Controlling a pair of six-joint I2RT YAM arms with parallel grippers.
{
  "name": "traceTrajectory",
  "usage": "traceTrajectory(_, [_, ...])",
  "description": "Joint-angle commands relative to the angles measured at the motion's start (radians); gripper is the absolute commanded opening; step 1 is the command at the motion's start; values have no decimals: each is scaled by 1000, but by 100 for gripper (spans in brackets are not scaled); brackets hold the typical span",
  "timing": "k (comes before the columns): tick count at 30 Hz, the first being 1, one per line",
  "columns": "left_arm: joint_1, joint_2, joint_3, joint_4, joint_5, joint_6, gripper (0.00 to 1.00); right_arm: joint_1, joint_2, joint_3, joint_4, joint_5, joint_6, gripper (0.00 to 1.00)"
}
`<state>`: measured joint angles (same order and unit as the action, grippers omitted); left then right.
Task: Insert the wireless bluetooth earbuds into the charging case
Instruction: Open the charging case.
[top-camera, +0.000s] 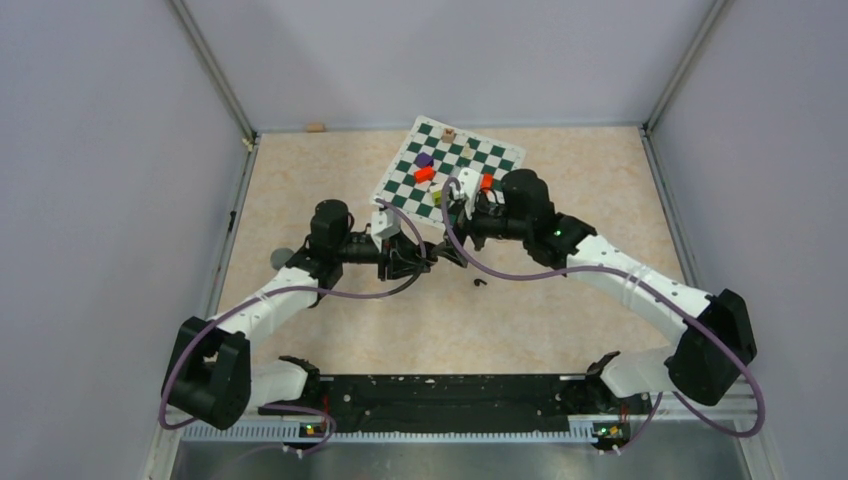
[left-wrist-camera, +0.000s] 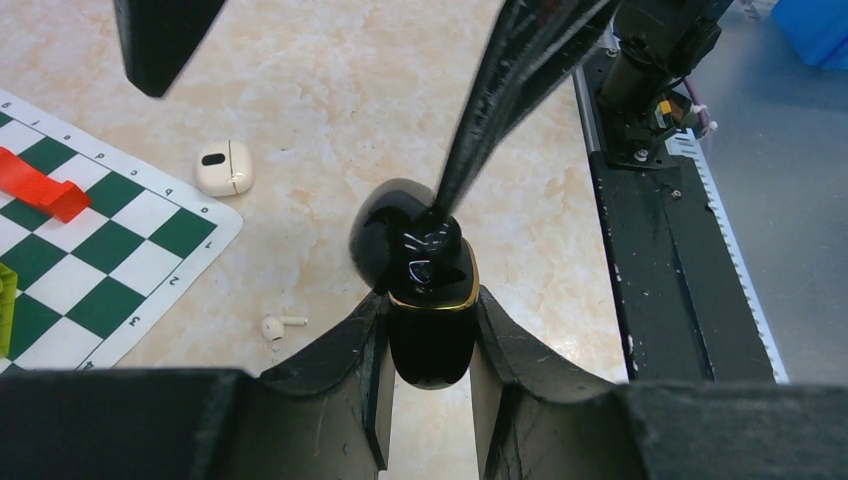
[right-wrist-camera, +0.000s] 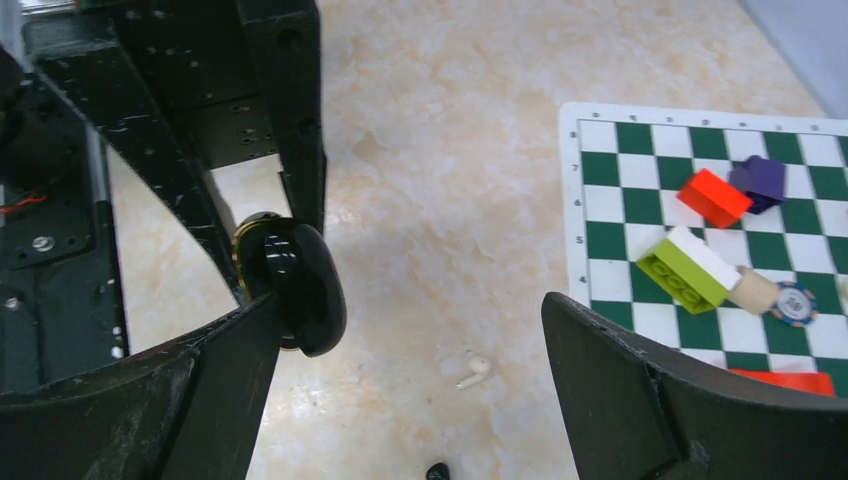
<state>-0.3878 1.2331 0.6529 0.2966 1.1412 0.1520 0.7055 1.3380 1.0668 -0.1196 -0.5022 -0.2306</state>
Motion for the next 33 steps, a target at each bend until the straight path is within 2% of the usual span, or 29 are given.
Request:
traceTrajectory(1, [-5,-23,22,28,48,12,0,-9,-45,40,30,123,-49,99])
traceTrajectory(13, [-5,-18,23,37,37,9,0,-10,-86,146,-113,54,-83,99])
traceTrajectory(19, [37,-32,42,-1,32,20,0,-11,-69,160,-202,130,-92,99])
traceTrajectory(21, [67,-40,66,-94,36,94,0,-11,-32,183,-284,187,-99,99])
traceTrajectory(24, [109,-47,140,-390,19,347,0,-12,49,235,-424,270,-113,99])
traceTrajectory(29, [192,-43,230,-774,52,605,0,-21,190,282,-599,322,-130,98])
traceTrajectory(31, [208,-52,239,-875,47,657,0,-21,235,274,-631,331,-144,96])
traceTrajectory(33, [216,-72,228,-896,39,665,0,-22,283,268,-646,350,-144,94])
